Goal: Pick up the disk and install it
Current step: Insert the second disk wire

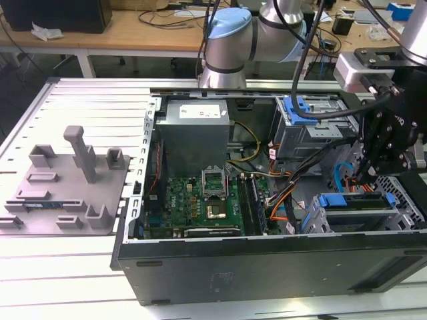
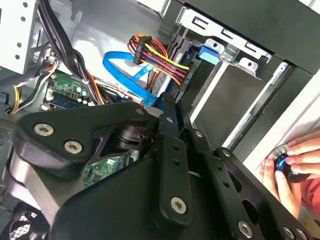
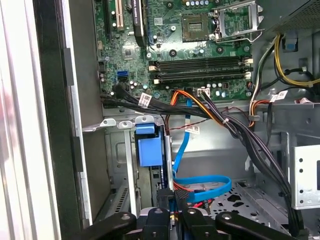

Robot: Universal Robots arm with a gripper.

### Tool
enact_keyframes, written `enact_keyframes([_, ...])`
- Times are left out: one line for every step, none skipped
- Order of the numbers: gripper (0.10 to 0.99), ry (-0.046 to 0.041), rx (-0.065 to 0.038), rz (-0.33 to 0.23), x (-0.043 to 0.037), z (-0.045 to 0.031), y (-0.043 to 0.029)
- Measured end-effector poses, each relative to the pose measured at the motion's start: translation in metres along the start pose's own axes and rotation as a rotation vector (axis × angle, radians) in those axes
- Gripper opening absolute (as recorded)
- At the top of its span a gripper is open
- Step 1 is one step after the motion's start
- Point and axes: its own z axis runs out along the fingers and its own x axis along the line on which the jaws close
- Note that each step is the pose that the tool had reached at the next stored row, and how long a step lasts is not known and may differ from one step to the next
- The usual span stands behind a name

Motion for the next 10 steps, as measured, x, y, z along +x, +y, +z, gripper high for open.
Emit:
enact_keyframes([0.161,-0.007,0.0,0.0,0.0026,0.0004,-0.0002])
enact_keyframes([0.161,-0.0131,-0.001,0.001,0.005,0.0008,-0.0003])
enact_keyframes([0.161,-0.0206,-0.001,0.001,0.0079,0.002,-0.0005])
enact_keyframes([0.161,-0.0235,-0.001,0.001,0.009,0.0032,-0.0005])
enact_keyframes([0.161,-0.026,-0.002,0.002,0.0094,0.0044,-0.0005])
enact_keyframes([0.161,-0.0301,-0.002,0.002,0.0097,0.0063,-0.0004])
enact_keyframes([0.161,-0.0383,-0.003,0.002,0.0098,0.0075,-0.0004])
enact_keyframes([0.161,-0.0504,-0.004,0.003,0.0103,0.0082,-0.0003])
enact_keyframes([0.161,-0.0642,-0.005,0.004,0.0123,0.0086,-0.0005])
enact_keyframes([0.161,-0.0764,-0.006,0.005,0.0147,0.009,-0.0007])
